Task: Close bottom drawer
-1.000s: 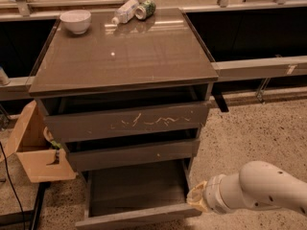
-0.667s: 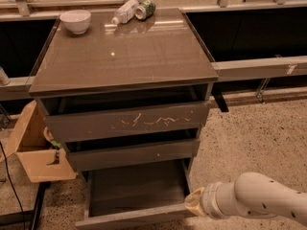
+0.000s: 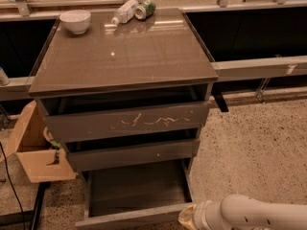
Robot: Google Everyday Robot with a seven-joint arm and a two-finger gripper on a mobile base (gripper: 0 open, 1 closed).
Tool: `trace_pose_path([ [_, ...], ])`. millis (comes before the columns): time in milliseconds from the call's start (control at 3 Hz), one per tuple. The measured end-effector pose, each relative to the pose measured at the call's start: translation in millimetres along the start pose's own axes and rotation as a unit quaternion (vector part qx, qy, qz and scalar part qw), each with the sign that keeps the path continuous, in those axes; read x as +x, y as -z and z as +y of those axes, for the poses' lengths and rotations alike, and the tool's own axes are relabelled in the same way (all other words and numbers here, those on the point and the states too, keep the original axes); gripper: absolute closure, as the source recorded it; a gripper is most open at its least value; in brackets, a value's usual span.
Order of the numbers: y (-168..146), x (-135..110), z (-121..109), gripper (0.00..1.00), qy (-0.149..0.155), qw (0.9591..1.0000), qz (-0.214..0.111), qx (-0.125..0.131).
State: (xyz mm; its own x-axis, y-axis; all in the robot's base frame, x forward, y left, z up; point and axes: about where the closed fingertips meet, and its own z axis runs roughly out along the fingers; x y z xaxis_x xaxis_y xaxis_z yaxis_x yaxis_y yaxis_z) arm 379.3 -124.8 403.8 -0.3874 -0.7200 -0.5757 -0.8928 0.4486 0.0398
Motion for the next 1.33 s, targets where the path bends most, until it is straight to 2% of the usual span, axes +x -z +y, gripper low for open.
trace_pose_path([
  [667,-26,28,12,1.00,-0.008,0.9999,-0.006,-0.008],
  [1333,-95,60,21,1.00,-0.009,0.9978,-0.057,-0.031],
])
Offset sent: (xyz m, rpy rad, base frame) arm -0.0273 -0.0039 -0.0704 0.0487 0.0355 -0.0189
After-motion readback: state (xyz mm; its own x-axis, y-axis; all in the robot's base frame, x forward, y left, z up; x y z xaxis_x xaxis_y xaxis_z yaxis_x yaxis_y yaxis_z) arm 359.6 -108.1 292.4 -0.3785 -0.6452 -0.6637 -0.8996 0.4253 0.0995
